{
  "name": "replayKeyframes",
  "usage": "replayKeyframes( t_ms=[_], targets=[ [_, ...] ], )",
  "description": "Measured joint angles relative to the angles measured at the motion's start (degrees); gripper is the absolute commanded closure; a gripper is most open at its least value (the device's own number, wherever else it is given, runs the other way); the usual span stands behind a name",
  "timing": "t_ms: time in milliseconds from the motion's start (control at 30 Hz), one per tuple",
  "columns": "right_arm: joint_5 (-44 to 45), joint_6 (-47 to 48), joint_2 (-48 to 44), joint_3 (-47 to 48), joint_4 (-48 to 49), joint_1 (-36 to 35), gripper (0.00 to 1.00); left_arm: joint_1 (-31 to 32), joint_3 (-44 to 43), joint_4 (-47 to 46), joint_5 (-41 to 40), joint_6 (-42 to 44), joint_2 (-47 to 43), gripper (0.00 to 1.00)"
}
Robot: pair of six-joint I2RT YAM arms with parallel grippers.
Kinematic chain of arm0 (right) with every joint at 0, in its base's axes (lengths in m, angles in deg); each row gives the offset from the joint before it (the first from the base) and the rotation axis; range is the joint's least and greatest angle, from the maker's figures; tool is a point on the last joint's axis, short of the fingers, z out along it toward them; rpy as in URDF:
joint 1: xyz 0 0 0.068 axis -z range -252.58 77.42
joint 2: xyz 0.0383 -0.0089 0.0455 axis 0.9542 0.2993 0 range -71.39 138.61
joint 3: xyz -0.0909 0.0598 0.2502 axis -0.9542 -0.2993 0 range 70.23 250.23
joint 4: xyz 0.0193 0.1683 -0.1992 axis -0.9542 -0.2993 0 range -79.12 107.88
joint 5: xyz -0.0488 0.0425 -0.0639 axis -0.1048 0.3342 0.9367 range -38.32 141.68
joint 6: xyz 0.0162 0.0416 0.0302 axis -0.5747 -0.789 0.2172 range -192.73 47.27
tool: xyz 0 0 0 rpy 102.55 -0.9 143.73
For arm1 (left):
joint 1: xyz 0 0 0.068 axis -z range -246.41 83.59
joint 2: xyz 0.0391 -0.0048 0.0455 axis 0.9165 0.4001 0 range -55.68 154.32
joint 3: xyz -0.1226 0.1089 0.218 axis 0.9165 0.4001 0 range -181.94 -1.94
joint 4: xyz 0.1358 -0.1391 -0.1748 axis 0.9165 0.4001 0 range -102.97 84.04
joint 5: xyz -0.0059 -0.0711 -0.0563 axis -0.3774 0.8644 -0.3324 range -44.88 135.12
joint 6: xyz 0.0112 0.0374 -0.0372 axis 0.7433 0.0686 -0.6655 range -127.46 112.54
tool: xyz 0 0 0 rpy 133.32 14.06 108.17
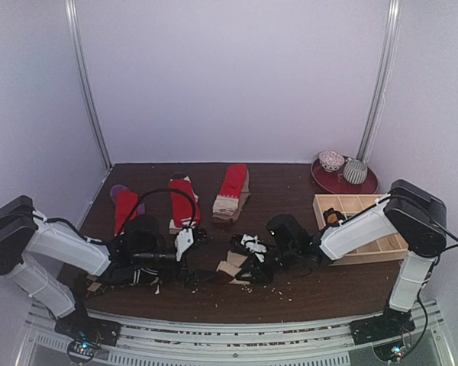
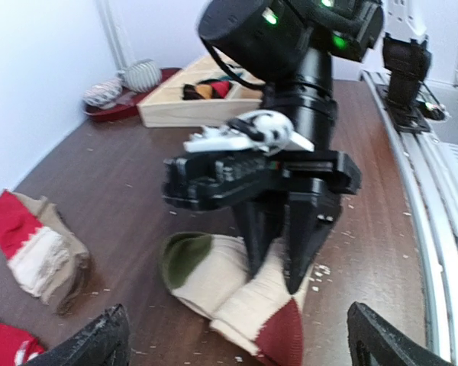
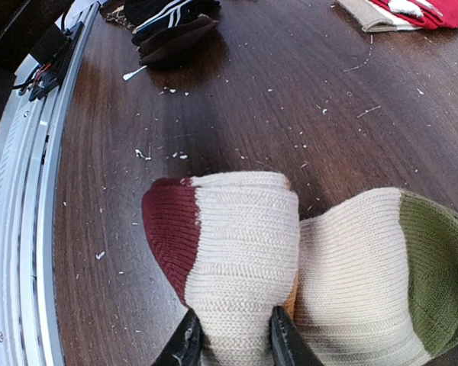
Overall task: Roll the socks
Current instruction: Roll a pair of socks at the center of the board.
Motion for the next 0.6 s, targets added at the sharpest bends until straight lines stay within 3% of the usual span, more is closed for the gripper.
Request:
replayKeyframes(
  t_ms=[133,200,267,600],
  targets=[
    [-0.24,0.0,0.0,0.31,-0.66,0.04,0.73,-0.35,3.32,-8.44,-2.89,-1.27,-1.05,0.02],
    [-0.35,-0.02,0.0,0.37,-0.79,0.07,0.73,-0.87,3.63,-10.56,-1.53,-1.55,-1.03,0.1],
    [-0.57,0.0,0.0,0.35,-0.79,0.11,0.73,-1.25,2.82,-10.12,0.59,-1.11,-0.59,0.17],
    [-2.73,0.37,0.28,0.68,-1.46,0.9,0.73,-0.7,-2.64,-1.75,6.62,4.85,11.63,0.18]
  ],
)
